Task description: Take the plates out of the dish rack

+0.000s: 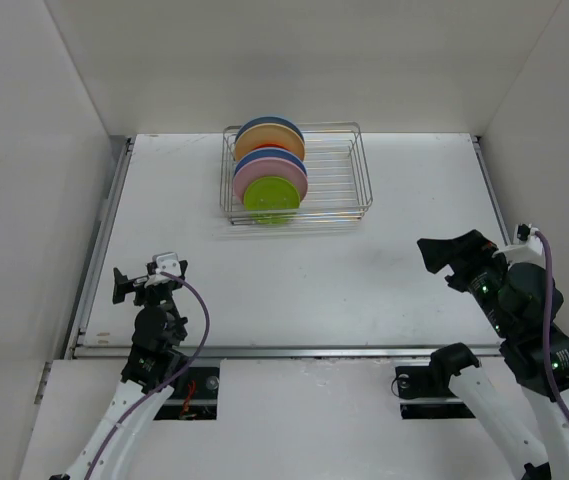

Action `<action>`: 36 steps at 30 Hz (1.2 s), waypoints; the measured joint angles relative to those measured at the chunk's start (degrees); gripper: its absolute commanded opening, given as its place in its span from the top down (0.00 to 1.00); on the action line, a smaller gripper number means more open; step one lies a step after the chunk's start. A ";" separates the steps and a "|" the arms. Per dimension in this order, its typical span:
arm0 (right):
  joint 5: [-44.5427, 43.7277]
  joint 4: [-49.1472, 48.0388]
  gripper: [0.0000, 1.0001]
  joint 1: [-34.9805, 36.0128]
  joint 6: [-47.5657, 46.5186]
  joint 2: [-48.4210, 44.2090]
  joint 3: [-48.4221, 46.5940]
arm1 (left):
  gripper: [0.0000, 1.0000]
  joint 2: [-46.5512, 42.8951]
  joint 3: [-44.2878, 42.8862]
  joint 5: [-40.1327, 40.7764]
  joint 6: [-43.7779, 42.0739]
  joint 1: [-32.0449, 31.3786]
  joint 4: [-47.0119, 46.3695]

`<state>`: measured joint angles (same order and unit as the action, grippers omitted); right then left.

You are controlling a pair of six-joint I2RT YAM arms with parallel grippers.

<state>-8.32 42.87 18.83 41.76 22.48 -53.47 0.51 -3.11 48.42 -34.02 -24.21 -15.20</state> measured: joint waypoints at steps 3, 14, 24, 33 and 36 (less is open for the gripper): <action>-0.02 0.07 0.00 0.00 0.00 0.04 0.00 | 0.00 0.00 0.00 0.00 0.00 0.00 0.00; 1.25 1.60 0.00 0.00 -3.72 9.55 -4.98 | 0.00 -0.02 -0.13 -1.70 0.00 0.02 1.77; 13.38 -3.08 0.00 1.53 -18.08 33.35 -23.54 | 0.00 9.90 -32.24 -32.26 -2.21 0.20 35.12; 12.76 -8.39 0.28 12.94 -31.61 65.90 -46.88 | 0.00 35.21 -55.08 -45.44 -0.24 0.24 55.45; 14.47 -9.27 0.36 14.23 -34.29 75.69 -53.86 | 0.00 41.44 -61.20 -49.11 1.53 0.22 59.43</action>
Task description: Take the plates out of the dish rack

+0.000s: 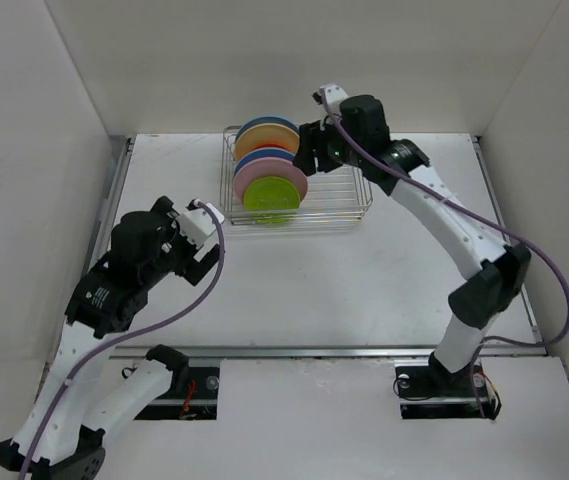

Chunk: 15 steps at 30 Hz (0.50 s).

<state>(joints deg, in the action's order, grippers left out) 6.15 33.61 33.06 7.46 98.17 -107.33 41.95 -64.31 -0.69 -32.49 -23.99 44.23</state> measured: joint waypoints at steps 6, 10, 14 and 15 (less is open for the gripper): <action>0.96 -1.49 0.36 -0.02 -3.89 11.13 -2.23 | 0.07 3.21 1.22 -2.58 3.19 0.00 1.29; 1.22 -1.60 0.36 0.22 -6.49 15.65 -3.65 | 0.00 3.89 3.10 -2.14 3.34 -0.63 1.55; 0.74 -2.40 0.36 0.81 -8.41 17.86 -4.87 | 0.00 5.35 3.96 -0.90 3.37 -1.51 1.05; 0.44 -2.47 0.36 0.90 -8.79 18.25 -5.16 | 0.00 5.60 4.39 -0.50 3.37 -1.57 0.61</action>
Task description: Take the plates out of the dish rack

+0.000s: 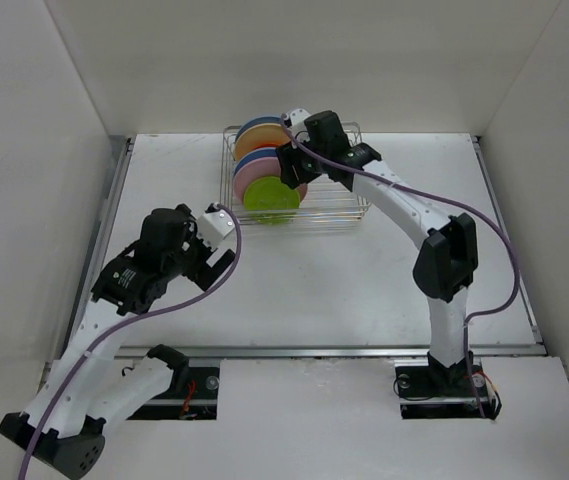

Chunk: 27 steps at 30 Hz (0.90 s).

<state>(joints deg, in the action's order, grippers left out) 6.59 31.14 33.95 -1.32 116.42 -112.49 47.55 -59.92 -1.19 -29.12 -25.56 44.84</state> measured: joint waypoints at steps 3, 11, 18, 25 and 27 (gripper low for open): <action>-1.20 -0.92 0.36 0.26 -0.59 1.99 -2.01 | 0.00 0.22 1.64 1.70 0.00 -0.13 -1.36; -2.82 -1.84 0.32 0.26 -1.51 6.40 -7.15 | 0.00 0.28 3.76 4.74 -0.33 -0.22 -3.06; -4.70 -5.40 0.27 0.63 -1.60 4.68 -2.93 | 0.00 0.09 5.16 5.60 -0.90 -0.22 -4.07; -11.32 -6.29 0.22 1.44 -1.22 -0.07 4.09 | 0.00 -0.46 6.23 5.29 -1.03 -0.22 -4.33; -12.33 -6.27 0.22 1.88 -1.25 -2.03 5.68 | 0.00 -0.90 6.23 5.11 -1.03 -0.22 -4.33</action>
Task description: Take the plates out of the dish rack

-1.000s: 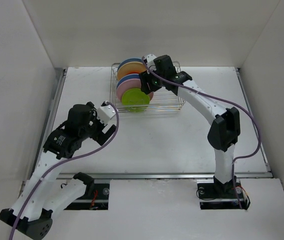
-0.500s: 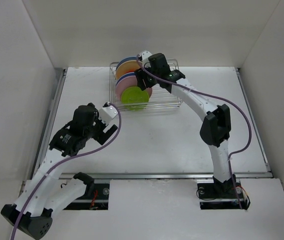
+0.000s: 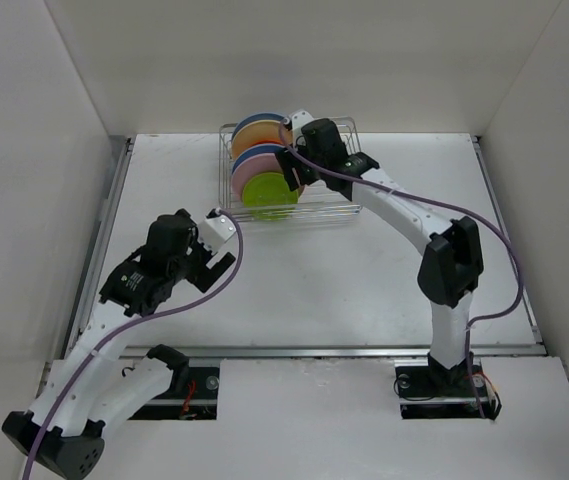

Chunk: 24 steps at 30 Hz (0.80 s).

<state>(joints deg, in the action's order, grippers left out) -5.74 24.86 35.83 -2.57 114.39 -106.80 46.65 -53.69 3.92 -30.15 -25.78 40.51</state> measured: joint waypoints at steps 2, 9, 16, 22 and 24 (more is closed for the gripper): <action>-0.17 -0.22 0.28 0.46 -0.09 -1.77 0.72 | 0.00 -0.48 0.07 -0.02 0.00 0.00 -0.02; 2.54 -1.44 0.48 1.44 -1.79 -1.31 -1.60 | 0.00 -1.16 0.46 0.22 0.00 0.00 -0.17; 2.89 -2.10 0.35 1.70 -3.21 6.03 -4.85 | 0.00 -1.16 0.61 0.81 -0.02 0.00 -0.37; 0.15 -3.41 0.30 1.75 -3.43 8.37 -4.85 | 0.00 -1.07 0.83 1.09 -0.04 0.00 -0.44; 0.13 -3.63 0.28 1.81 -3.45 8.66 -4.85 | 0.00 -1.07 0.83 0.83 -0.04 0.00 -0.37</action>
<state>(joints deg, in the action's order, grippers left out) -5.61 21.23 37.65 -6.02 123.04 -111.66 45.58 -52.86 4.75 -30.20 -25.78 40.14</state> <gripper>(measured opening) 0.698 0.997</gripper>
